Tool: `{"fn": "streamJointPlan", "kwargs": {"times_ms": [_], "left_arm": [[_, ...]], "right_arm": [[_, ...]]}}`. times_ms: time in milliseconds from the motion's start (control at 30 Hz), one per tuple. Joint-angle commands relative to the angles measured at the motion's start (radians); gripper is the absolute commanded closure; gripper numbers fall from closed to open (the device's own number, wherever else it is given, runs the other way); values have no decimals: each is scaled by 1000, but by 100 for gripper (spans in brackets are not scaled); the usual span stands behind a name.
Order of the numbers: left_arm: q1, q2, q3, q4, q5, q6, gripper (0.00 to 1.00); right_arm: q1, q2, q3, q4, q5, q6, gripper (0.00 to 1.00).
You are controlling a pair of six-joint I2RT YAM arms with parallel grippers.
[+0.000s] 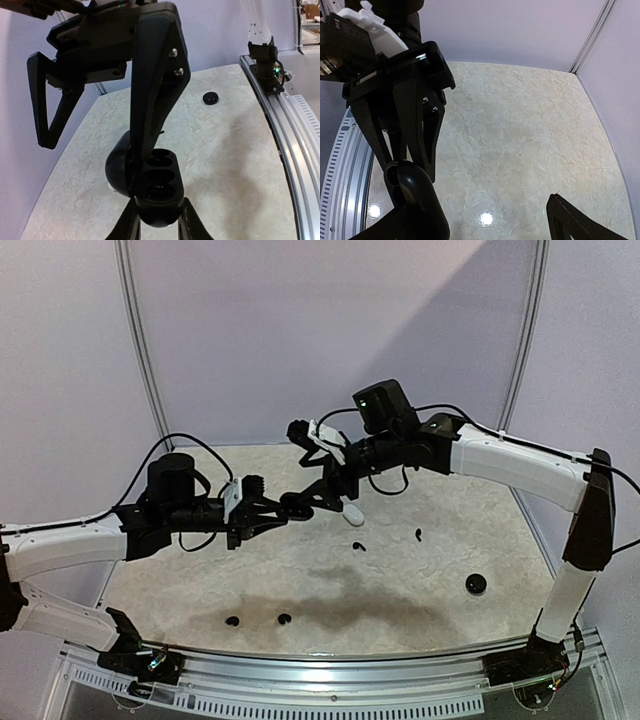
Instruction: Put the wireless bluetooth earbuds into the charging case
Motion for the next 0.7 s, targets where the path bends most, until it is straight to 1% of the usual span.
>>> {"fn": "streamJointPlan", "kwargs": {"times_ms": [0,100,233,333,500,667], "left_arm": [[2,-2,-49,162,48,-214,100],[3,-4,-61,184,45,-285,100],[12,-6,-70,211,55,-331,100],[24,-6,-76,218,24,-401,100],[38,-16,-99,219,-12,-493,100],[43,-25,-107,223,-27,-519,100]], "right_arm": [[-26,42,41,-20,-13,12,11],[-28,46,49,-29,-31,16,10],[-30,59,72,-55,-41,14,10],[-31,64,86,-69,-82,3,9],[-39,41,79,-19,-171,-7,4],[-47,42,83,21,-197,-7,2]]}}
